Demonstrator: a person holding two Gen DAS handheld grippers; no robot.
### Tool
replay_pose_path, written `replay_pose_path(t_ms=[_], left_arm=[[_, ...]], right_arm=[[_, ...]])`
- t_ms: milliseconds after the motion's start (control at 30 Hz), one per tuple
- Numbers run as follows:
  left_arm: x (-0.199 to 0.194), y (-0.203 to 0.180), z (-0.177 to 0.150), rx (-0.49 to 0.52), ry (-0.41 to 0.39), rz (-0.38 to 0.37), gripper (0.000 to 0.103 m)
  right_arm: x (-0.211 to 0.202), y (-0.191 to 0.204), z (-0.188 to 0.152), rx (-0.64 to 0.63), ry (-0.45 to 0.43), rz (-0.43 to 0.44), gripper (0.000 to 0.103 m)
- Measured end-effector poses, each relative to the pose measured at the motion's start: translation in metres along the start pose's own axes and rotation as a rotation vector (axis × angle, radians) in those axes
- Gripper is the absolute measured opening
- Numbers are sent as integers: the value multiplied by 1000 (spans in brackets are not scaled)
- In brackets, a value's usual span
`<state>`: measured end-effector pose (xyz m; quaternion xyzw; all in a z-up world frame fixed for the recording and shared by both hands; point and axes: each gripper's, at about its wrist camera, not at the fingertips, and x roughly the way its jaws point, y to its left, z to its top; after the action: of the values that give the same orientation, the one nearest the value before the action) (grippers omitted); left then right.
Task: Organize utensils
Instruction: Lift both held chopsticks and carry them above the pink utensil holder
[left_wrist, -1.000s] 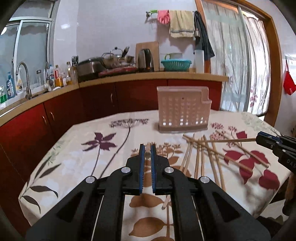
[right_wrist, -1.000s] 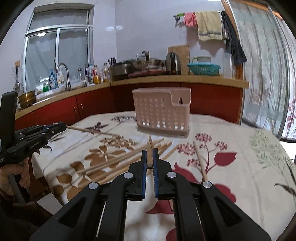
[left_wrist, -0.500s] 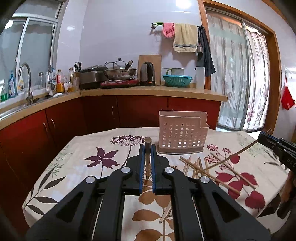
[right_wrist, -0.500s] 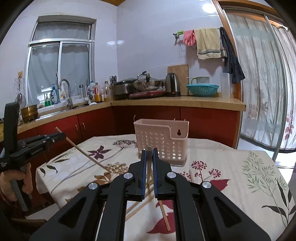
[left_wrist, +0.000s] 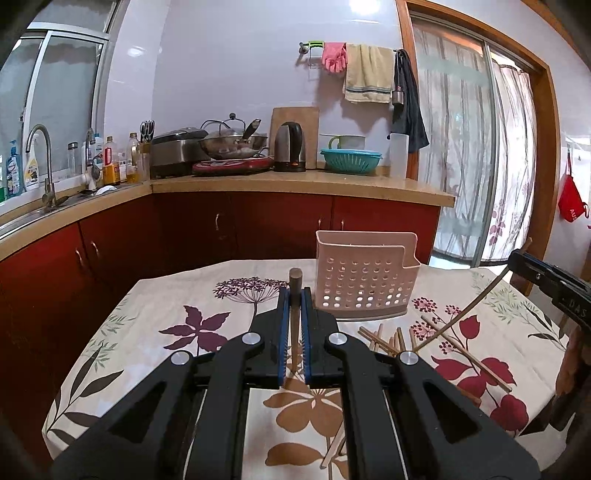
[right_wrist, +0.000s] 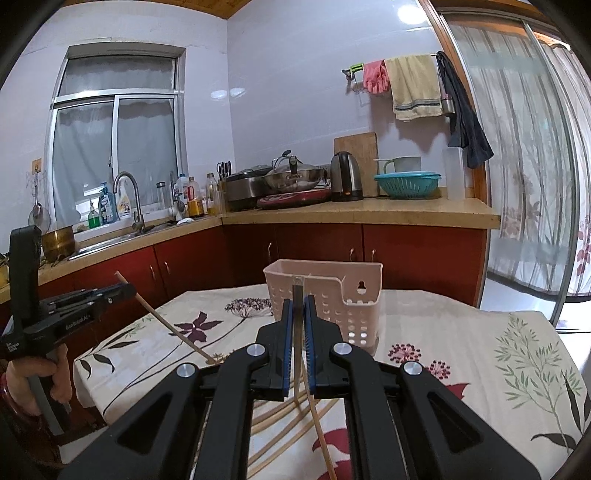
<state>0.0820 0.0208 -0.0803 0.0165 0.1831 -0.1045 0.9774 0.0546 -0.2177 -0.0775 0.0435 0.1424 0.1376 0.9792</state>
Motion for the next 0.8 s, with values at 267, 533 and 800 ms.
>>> replay_pose_path(t_ms=[267, 533, 800], left_arm=[[4, 3, 23, -21, -9, -48, 7], [3, 1, 54, -16, -49, -102, 7], [13, -10, 106, 17, -138, -155, 7]], right_arm=[[6, -1, 20, 1, -29, 10, 7], [12, -3, 36, 3, -51, 26, 7], [20, -9, 78, -23, -128, 34, 7]])
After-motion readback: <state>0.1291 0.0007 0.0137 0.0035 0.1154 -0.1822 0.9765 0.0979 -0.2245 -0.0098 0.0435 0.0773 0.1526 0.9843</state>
